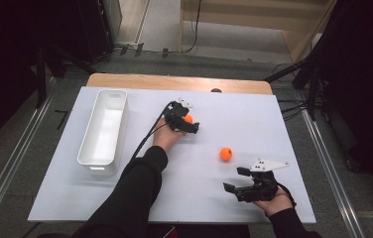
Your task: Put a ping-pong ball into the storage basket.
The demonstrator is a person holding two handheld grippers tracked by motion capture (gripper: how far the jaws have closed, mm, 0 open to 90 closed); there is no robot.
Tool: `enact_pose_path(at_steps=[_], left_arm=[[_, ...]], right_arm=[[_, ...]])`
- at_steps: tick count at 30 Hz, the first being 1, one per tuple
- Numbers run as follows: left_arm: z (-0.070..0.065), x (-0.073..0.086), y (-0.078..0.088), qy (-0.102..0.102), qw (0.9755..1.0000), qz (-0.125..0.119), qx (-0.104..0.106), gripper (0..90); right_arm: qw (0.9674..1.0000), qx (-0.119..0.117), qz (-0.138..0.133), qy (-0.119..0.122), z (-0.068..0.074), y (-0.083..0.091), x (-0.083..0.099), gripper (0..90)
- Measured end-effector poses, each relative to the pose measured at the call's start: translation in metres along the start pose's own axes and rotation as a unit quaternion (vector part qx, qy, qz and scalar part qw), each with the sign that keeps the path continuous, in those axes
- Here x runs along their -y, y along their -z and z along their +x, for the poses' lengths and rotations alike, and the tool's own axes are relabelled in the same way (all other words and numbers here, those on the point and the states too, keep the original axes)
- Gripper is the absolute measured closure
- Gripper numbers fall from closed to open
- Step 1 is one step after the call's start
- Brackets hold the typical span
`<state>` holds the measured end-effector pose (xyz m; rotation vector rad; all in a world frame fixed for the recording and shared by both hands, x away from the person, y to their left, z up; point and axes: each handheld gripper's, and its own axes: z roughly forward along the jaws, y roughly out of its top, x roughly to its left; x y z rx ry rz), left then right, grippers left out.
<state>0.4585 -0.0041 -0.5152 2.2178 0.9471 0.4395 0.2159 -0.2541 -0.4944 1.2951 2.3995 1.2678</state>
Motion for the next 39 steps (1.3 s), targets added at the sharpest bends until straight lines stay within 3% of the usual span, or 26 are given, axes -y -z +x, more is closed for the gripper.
enact_pose_path(at_steps=[3, 6, 16, 20, 39], left_arm=[[-0.001, 0.0, -0.001, -0.008, 0.9999, 0.006, -0.003, 4.8], [0.0, 0.0, -0.002, 0.004, 1.0, 0.009, -0.001, 5.0], [0.0, 0.0, 0.0, 0.004, 0.9999, 0.008, -0.005, 7.1], [-0.001, 0.003, 0.003, 0.007, 1.0, -0.002, -0.006, 15.7], [0.0, 0.005, 0.008, 0.006, 0.9999, -0.011, -0.004, 37.7]], right_arm=[[1.0, 0.0, 0.0, -0.001, 0.0, 0.0, 0.0, 14.9], [1.0, 0.001, 0.0, 0.0, 0.0, 0.0, 0.0, 14.9], [1.0, 0.003, 0.001, 0.001, 0.0, 0.0, 0.0, 14.9], [1.0, 0.003, 0.002, 0.001, 0.001, -0.001, 0.0, 14.8], [0.9999, 0.006, 0.004, 0.007, 0.0, -0.001, 0.0, 14.8]])
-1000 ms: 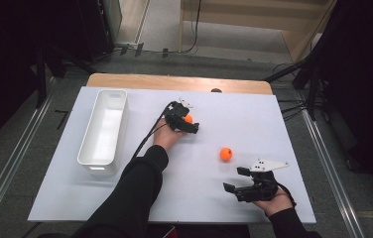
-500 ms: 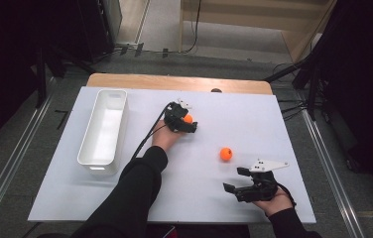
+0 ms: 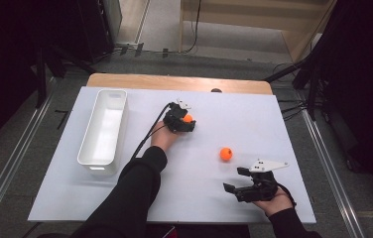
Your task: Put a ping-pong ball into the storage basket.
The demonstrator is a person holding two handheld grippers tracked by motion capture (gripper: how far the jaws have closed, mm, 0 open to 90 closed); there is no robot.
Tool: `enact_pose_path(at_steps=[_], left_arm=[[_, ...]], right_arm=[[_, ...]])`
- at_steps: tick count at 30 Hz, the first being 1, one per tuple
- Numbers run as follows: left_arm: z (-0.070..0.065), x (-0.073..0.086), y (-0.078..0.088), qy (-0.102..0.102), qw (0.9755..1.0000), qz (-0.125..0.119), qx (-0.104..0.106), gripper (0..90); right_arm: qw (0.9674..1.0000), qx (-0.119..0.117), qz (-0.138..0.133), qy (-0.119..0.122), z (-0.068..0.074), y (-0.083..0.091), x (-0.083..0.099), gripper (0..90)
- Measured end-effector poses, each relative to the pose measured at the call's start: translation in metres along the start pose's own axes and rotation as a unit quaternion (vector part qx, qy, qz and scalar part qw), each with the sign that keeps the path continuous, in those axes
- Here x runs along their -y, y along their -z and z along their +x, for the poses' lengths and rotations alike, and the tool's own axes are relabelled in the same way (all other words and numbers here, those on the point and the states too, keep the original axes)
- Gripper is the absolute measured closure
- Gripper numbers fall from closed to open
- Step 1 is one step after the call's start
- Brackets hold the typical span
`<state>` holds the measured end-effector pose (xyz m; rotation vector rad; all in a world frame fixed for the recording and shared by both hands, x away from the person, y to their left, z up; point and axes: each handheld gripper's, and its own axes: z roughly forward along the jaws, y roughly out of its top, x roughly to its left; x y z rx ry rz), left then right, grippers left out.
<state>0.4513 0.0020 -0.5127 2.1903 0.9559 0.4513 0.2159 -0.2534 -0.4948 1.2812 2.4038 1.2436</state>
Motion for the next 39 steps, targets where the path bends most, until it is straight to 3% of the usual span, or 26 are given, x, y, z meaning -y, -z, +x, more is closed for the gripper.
enact_pose_path(at_steps=[12, 25, 34, 39], left_arm=[[0.001, -0.001, 0.002, -0.006, 1.0, 0.001, 0.006, 49.9], [0.009, -0.003, 0.007, 0.034, 0.999, -0.002, 0.028, 50.3], [0.007, -0.009, 0.019, 0.032, 0.9983, -0.001, 0.049, 50.3], [0.004, -0.011, 0.028, 0.016, 0.9982, 0.004, 0.058, 50.3]], right_arm=[[1.0, -0.002, 0.001, 0.0, 0.0, 0.0, 0.0, 14.9], [1.0, 0.0, 0.001, -0.003, 0.0, -0.001, 0.0, 14.9], [1.0, 0.0, 0.001, -0.001, 0.0, -0.001, 0.0, 14.9], [1.0, 0.001, 0.002, -0.003, 0.0, -0.001, 0.0, 14.9]])
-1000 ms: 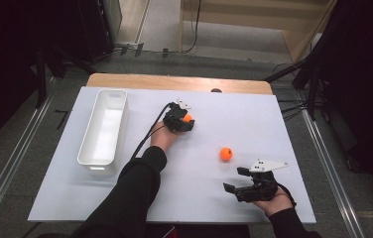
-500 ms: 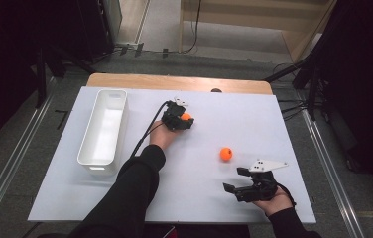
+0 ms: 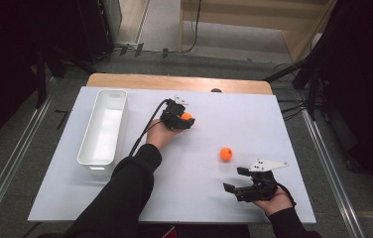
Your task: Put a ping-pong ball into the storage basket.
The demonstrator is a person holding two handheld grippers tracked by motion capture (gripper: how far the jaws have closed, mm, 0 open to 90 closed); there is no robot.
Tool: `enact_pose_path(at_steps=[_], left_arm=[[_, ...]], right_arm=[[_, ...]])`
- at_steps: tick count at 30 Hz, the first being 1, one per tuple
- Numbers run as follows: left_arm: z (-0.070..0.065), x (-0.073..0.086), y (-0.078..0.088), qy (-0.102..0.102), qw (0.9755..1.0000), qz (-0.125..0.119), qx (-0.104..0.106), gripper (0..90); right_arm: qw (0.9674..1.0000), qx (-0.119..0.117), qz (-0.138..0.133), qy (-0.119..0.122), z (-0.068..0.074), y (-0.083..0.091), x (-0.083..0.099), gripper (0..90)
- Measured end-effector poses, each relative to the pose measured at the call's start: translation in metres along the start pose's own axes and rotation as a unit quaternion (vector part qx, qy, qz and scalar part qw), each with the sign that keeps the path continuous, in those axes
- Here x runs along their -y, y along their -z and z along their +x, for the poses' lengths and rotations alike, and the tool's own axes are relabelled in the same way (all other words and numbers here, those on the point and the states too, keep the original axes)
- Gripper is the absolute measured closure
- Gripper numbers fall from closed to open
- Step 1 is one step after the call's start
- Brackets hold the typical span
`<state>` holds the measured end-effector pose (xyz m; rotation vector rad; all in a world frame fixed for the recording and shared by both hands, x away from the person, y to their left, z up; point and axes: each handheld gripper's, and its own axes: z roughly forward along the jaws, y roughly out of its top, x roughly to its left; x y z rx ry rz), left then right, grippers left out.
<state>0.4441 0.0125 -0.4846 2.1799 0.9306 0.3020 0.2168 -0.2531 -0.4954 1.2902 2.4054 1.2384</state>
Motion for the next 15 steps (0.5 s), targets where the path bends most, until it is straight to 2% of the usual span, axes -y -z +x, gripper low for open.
enact_pose_path(at_steps=[5, 8, 15], left_arm=[[-0.002, -0.004, 0.01, 0.004, 1.0, -0.004, 0.008, 50.3], [-0.004, -0.006, 0.016, -0.003, 0.9999, -0.005, 0.01, 50.3], [-0.005, -0.009, 0.028, -0.006, 0.9999, -0.005, 0.013, 50.3]], right_arm=[[1.0, 0.002, 0.001, -0.001, 0.0, 0.0, 0.0, 14.9], [1.0, 0.002, 0.002, -0.001, 0.0, 0.0, 0.0, 14.9], [1.0, 0.003, 0.002, 0.002, 0.0, 0.001, 0.0, 14.8]])
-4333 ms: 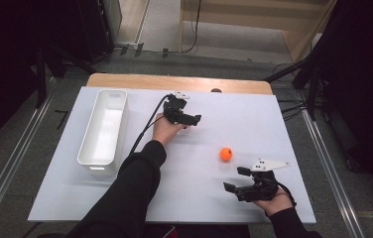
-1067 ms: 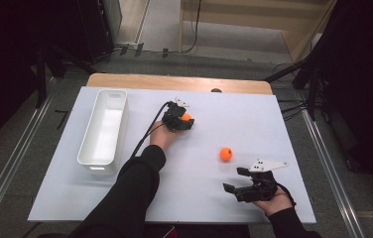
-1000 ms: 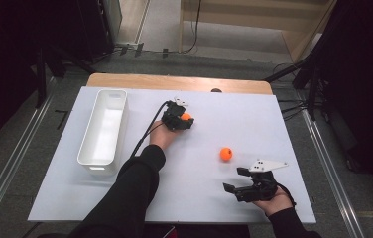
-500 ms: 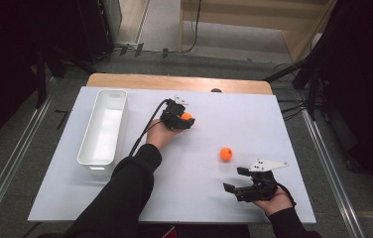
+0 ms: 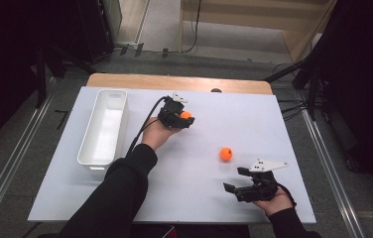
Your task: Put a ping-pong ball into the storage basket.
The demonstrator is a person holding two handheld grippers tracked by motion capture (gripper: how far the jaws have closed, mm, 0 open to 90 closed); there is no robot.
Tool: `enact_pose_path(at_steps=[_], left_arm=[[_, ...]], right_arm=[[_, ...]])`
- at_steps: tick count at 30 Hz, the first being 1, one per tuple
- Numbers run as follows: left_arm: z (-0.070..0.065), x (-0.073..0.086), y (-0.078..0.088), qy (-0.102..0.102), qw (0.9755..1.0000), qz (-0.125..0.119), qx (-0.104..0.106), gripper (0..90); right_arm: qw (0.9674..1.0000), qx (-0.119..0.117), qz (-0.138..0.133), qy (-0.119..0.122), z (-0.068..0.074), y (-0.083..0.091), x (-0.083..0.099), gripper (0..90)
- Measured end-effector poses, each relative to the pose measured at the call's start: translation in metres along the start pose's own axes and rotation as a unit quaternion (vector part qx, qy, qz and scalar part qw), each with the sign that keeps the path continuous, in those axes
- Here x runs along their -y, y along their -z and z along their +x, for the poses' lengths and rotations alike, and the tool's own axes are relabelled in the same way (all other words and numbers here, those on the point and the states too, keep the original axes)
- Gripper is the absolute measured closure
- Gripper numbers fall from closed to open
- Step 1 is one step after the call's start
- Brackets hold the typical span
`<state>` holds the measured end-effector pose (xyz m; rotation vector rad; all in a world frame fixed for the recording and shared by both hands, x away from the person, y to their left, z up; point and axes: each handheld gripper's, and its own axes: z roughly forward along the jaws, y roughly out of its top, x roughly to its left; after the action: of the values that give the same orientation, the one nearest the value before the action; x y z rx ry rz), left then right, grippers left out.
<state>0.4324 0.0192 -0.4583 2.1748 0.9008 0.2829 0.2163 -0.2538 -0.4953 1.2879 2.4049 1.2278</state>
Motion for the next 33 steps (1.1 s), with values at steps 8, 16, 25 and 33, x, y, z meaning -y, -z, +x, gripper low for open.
enact_pose_path(at_steps=[8, 16, 25, 33], left_arm=[[-0.007, -0.002, 0.014, -0.003, 0.9999, -0.004, 0.013, 50.4], [-0.014, -0.006, 0.028, -0.005, 0.9995, -0.011, 0.029, 50.4], [-0.013, -0.002, 0.037, -0.002, 0.9996, 0.002, 0.029, 50.4], [-0.014, 0.004, 0.042, -0.007, 0.9995, 0.004, 0.03, 50.3]], right_arm=[[1.0, 0.0, 0.001, 0.0, 0.0, 0.0, 0.0, 14.9], [1.0, 0.001, 0.001, 0.0, 0.0, 0.0, 0.0, 14.9], [1.0, 0.0, 0.002, 0.0, -0.001, 0.0, 0.0, 14.8], [1.0, 0.003, 0.002, -0.001, -0.001, 0.0, 0.001, 14.9]])
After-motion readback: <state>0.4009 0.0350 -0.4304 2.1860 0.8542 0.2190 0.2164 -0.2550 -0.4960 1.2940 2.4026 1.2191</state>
